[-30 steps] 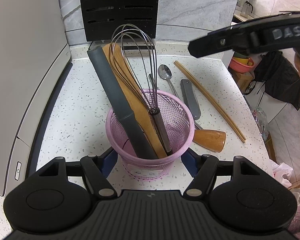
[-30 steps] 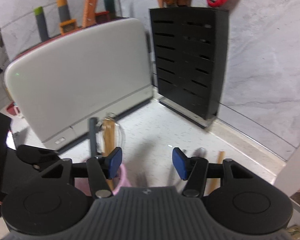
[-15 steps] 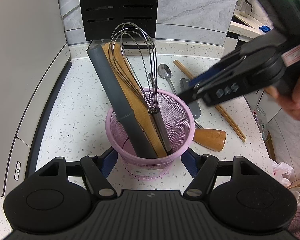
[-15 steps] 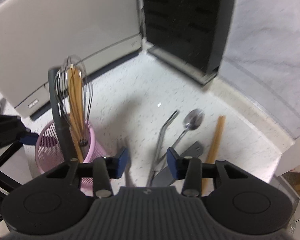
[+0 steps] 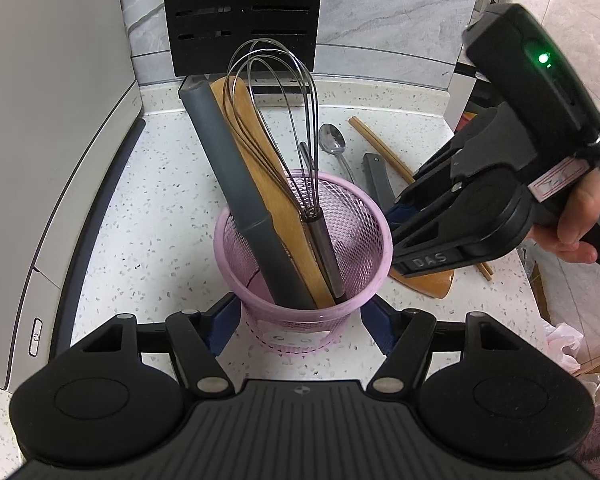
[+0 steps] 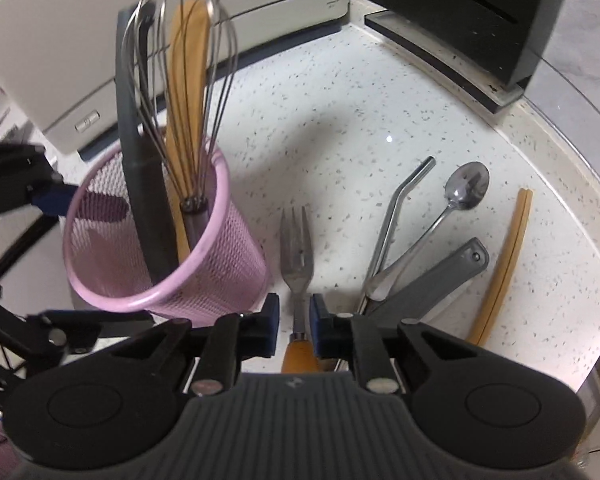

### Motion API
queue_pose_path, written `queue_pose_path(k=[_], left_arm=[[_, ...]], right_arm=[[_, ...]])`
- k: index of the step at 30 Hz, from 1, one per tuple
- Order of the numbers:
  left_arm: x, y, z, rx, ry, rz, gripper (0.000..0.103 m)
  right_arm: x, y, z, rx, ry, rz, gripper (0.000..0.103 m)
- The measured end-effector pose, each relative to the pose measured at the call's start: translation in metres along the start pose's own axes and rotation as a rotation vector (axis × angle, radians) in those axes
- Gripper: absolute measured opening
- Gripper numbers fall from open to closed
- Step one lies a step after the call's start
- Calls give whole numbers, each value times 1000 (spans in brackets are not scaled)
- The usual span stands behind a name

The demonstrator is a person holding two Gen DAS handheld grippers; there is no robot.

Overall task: Organize utensils
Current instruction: 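Move the right tool to the metal fork and grasp its handle, then lift the fork and lower it into the pink cup, opening the right tool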

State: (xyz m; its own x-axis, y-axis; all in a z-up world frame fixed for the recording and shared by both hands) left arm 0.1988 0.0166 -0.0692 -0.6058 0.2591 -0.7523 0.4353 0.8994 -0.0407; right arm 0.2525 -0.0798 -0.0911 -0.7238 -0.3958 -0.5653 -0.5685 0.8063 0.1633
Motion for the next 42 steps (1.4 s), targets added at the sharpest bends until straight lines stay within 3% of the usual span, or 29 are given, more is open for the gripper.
queue_pose_path(k=[11, 13, 15, 23, 42], left_arm=[[1, 1, 0, -3, 5, -6, 79], [0, 1, 0, -4, 4, -6, 79], [1, 1, 0, -4, 4, -8, 79], [1, 1, -1, -3, 2, -10, 78], [0, 1, -1, -5, 1, -14, 78]], right_arm=[[2, 12, 6, 31, 22, -116, 12], [4, 16, 3, 45, 16, -146, 4], [5, 18, 1, 48, 8, -158, 2], [8, 10, -9, 56, -36, -97, 1], [13, -12, -77, 27, -280, 113, 0]])
Point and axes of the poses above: each gripper's, at about its wrist camera, not at the fingertips, and z roughly the way its jaws point, y to its left, x to its underside, the point moved 5 cm from there along z, roughly the way its jaws point, and after that the axes turned 14 degrees about -y, right-handed, at the moved point
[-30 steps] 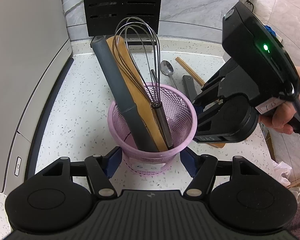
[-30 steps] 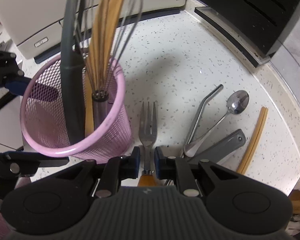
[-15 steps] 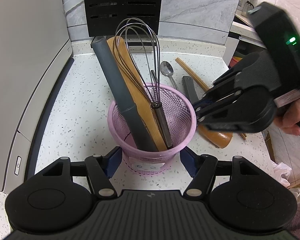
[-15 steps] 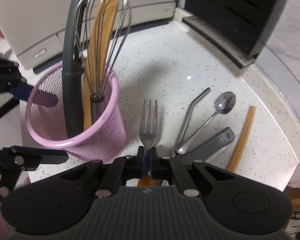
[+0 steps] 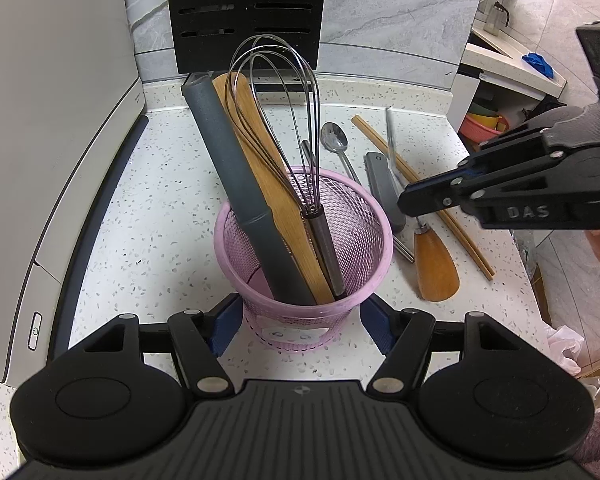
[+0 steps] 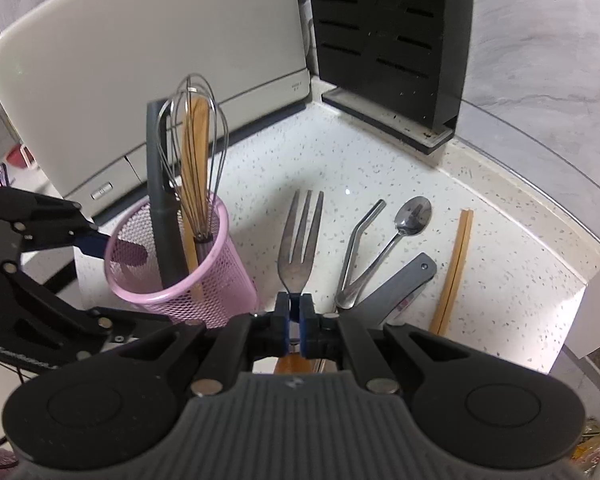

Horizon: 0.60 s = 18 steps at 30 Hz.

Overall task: Organize utensils
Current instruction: 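Lift the fork and lower it into the pink cup, opening the right tool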

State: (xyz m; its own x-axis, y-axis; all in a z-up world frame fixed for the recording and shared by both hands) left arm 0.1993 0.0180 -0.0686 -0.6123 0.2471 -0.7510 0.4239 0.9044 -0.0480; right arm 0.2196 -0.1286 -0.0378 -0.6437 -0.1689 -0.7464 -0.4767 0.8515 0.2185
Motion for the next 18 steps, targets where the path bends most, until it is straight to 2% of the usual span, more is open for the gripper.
queue_pose_path(k=[6, 18], left_arm=[[0, 0, 1, 1, 0, -3, 79], [1, 2, 2, 10, -2, -9, 80]], right_arm=[[-8, 1, -11, -5, -39, -12, 0], [-19, -2, -11, 1, -57, -6, 0]])
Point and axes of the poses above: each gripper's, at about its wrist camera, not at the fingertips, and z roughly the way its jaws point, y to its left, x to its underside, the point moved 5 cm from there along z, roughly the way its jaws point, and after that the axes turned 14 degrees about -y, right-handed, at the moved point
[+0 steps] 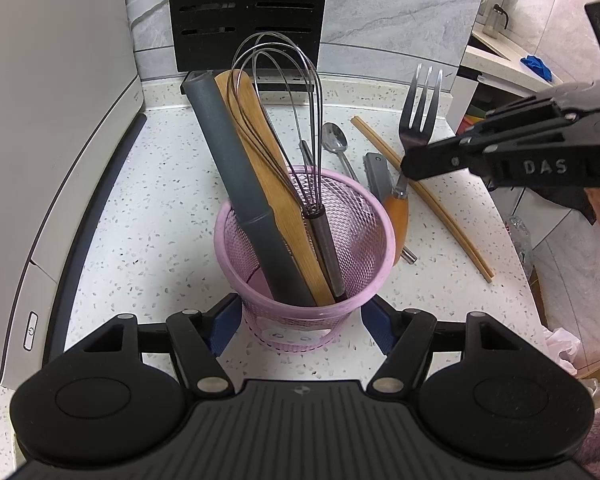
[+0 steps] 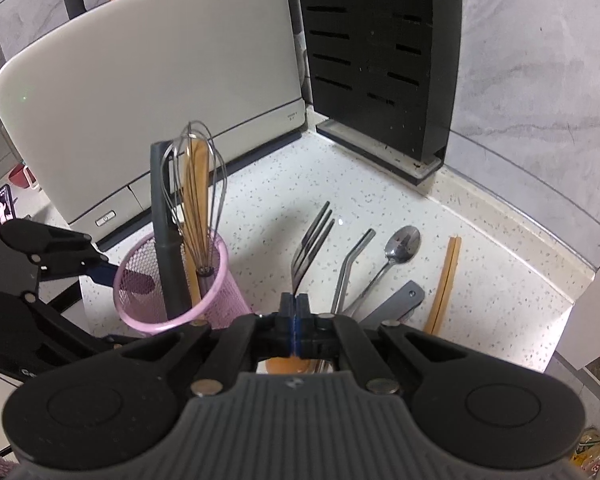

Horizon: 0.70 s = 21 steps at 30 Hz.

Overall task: Organize utensils
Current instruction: 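Lift the fork and lower it into the pink cup, opening the right tool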

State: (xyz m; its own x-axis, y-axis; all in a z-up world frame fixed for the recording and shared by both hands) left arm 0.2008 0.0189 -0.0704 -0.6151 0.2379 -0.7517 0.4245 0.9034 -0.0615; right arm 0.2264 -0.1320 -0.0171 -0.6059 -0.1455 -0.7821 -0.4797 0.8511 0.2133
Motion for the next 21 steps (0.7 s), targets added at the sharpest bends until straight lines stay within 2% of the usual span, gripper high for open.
queue_pose_path(k=[4, 16, 21], left_arm=[[0, 0, 0, 0, 0, 0, 80], [0, -1, 1, 1, 3, 3, 80], [0, -1, 2, 0, 4, 8, 80]], right_arm=[[-12, 4, -8, -7, -32, -15, 0], [-68, 36, -65, -83, -218, -94, 0], [-68, 56, -60, -136, -209, -128, 0]])
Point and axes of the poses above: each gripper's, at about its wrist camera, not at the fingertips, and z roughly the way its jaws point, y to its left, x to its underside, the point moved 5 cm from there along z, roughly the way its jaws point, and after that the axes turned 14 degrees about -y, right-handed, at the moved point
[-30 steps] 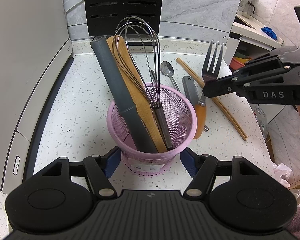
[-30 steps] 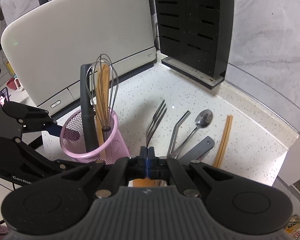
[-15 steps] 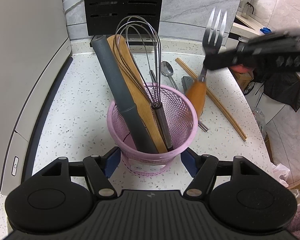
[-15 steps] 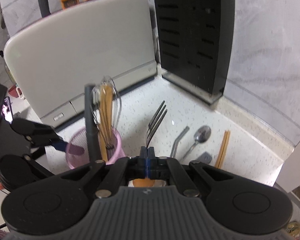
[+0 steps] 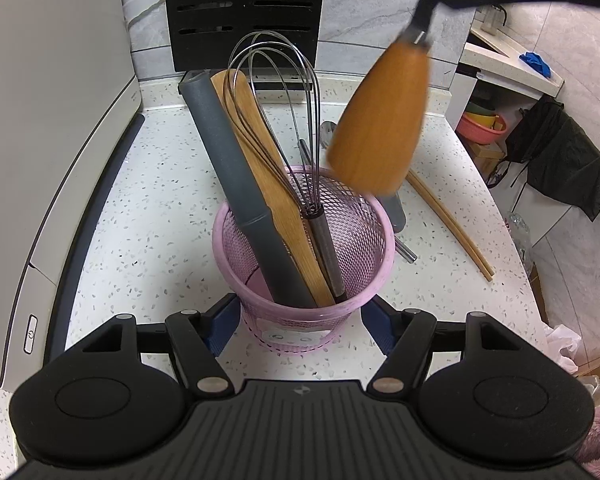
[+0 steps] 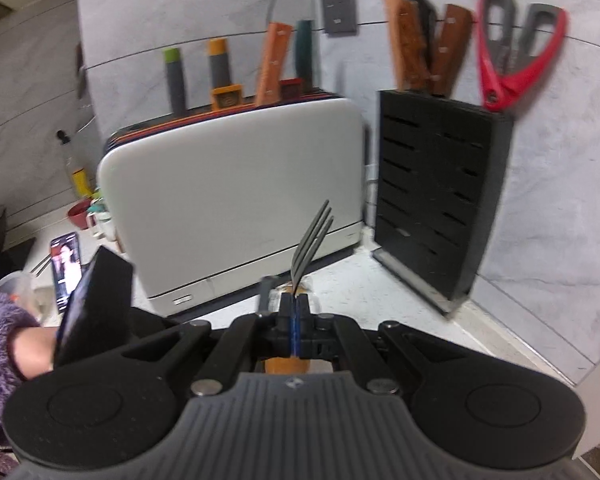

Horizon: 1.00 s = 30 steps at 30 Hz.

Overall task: Organize utensils
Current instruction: 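Lift the fork and lower it into the pink cup, opening the right tool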

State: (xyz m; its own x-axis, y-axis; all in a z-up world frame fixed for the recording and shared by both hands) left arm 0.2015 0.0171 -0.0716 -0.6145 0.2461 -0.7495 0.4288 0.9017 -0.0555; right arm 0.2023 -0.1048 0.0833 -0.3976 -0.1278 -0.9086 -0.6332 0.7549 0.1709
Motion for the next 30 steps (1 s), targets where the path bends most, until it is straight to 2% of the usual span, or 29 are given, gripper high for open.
queue_pose_path(k=[5, 11, 16, 24, 30], left_arm=[[0, -1, 0, -2, 5, 7, 78], [0, -1, 2, -4, 8, 8, 77], [0, -1, 2, -5, 11, 10, 77], [0, -2, 3, 6, 11, 10, 77], [0, -3, 3, 2, 13, 15, 77]], right_arm=[[22, 10, 25, -33, 65, 0, 0], [48, 13, 45, -27, 136, -23, 0], [59, 16, 52, -23, 158, -55, 0], [82, 11, 62, -32, 245, -32, 0], [82, 13, 68, -46, 260, -13, 0]])
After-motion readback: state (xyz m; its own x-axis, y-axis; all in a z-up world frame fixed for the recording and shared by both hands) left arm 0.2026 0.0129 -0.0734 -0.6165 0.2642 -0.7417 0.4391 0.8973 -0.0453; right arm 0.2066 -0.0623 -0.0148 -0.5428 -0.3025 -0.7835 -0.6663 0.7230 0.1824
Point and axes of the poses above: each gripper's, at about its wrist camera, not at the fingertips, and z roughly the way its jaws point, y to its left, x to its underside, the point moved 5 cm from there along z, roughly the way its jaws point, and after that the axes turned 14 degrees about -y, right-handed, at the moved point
